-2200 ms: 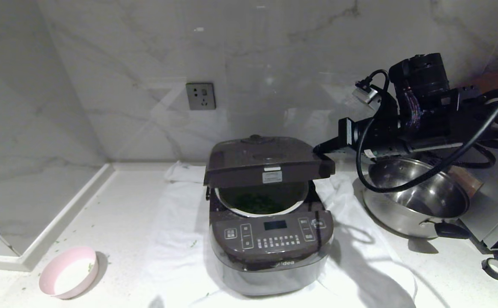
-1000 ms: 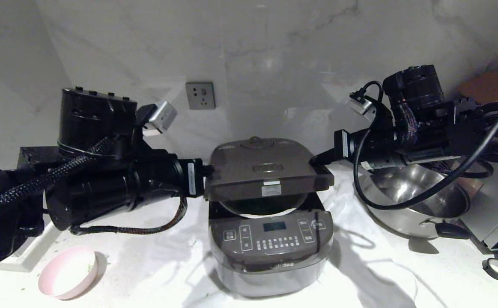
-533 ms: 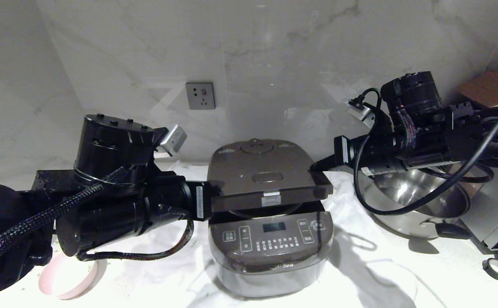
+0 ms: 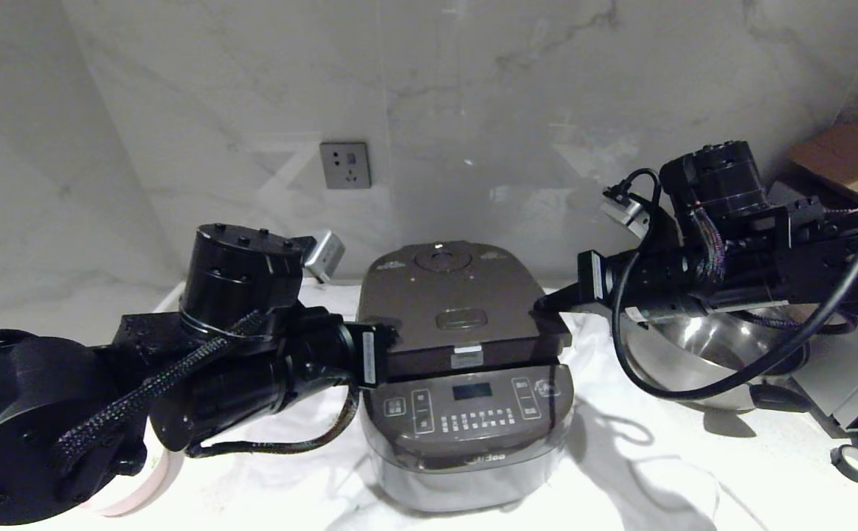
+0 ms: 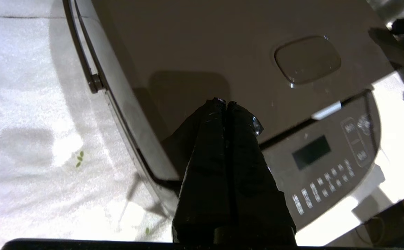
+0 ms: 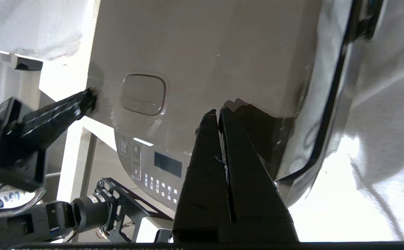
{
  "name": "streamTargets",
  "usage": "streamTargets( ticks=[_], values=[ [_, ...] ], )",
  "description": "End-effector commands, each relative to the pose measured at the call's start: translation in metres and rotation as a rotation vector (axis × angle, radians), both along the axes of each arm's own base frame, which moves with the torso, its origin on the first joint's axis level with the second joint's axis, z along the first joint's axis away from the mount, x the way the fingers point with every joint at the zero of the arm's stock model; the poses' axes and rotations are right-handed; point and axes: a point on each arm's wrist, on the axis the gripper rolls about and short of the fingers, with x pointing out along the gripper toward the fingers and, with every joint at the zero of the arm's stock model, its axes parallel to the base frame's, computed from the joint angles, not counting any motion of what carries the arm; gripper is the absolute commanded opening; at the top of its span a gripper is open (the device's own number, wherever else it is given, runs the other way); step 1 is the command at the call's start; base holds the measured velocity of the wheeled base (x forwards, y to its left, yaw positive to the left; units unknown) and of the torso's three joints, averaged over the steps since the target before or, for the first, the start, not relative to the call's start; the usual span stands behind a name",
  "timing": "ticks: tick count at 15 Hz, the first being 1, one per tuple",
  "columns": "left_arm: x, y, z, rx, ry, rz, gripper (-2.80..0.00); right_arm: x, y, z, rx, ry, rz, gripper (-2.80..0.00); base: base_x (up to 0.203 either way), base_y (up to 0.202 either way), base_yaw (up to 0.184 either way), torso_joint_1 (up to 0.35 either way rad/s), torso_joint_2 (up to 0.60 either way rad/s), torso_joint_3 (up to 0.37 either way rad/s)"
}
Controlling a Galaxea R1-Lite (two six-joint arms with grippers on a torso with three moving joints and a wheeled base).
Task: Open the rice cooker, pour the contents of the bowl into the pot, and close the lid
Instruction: Close the rice cooker
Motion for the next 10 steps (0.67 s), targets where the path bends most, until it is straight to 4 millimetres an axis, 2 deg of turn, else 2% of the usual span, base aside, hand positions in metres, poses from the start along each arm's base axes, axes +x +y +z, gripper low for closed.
streamTargets(
  ticks=[1, 6, 10],
  values=[
    [0.002, -0.004, -0.007, 0.014, 0.017, -0.002, -2.8, -0.005, 0.0, -0.01, 0.0, 0.018, 0.004, -2.8, 0.0, 0.0, 0.0, 0.0, 0.0, 0.0],
    [0.003, -0.004, -0.008, 0.016, 0.018, 0.001, -2.8, -0.011, -0.001, -0.017, -0.002, 0.051, 0.003, -2.8, 0.0, 0.0, 0.0, 0.0, 0.0, 0.0],
    [0.002, -0.003, -0.007, 0.013, 0.015, 0.001, -2.8, -0.008, 0.0, -0.028, 0.001, 0.042, -0.001, -2.8, 0.0, 0.0, 0.0, 0.0, 0.0, 0.0]
  ],
)
